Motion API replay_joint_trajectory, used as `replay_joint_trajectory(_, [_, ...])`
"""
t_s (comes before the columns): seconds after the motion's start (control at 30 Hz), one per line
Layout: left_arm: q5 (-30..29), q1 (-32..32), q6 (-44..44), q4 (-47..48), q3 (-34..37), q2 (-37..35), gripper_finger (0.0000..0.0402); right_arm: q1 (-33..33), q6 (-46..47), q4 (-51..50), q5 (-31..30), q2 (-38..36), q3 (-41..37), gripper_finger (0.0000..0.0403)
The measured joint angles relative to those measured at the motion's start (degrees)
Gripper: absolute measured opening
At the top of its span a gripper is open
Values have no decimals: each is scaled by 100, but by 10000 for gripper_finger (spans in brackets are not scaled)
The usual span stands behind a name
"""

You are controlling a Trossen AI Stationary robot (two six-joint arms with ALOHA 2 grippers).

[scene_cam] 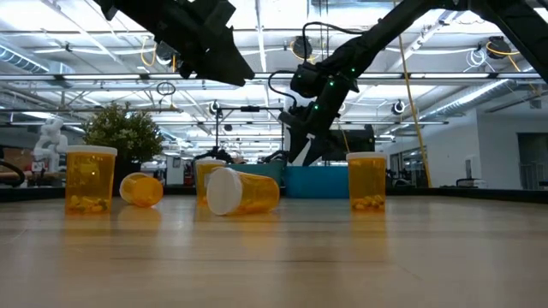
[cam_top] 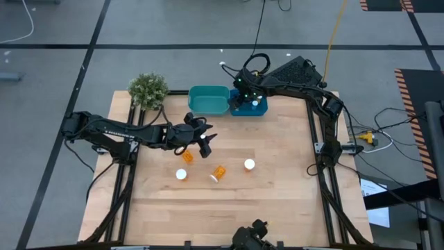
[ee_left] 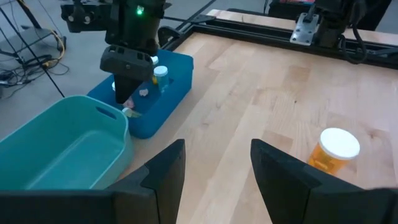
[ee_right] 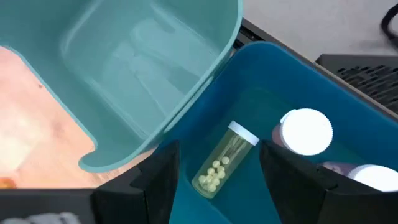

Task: Pick and place medicine bottles into bin by pill shape (circle, oval)
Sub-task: Adjust the small yellow tablet bottle in the blue bin

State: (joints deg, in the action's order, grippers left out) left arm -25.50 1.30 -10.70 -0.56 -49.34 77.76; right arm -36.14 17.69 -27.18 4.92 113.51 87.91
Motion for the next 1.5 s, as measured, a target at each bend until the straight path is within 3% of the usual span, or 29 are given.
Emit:
replay_joint_trajectory(0.1, [0,-7,0,-17,0,0,186,-44,88,0,270,0,-1,214])
replay_joint_trajectory(0.63, [-2,-15,92,-99,0,0,186,201,-83,-465,260,-356,-8,214])
replay_joint_trajectory(0.97, [-1,0,113,-65,0,-63,186,588,236,-336,-77,-864,-8,214])
replay_joint_trajectory(1.33, [-5,0,288,222,0,-409,186,1047,671,-654,-233,-916,-8,214])
replay_joint_trajectory(1.5, [-7,33,289,469,-1,-469,186,1076,346,-662,-780,-918,-8,214])
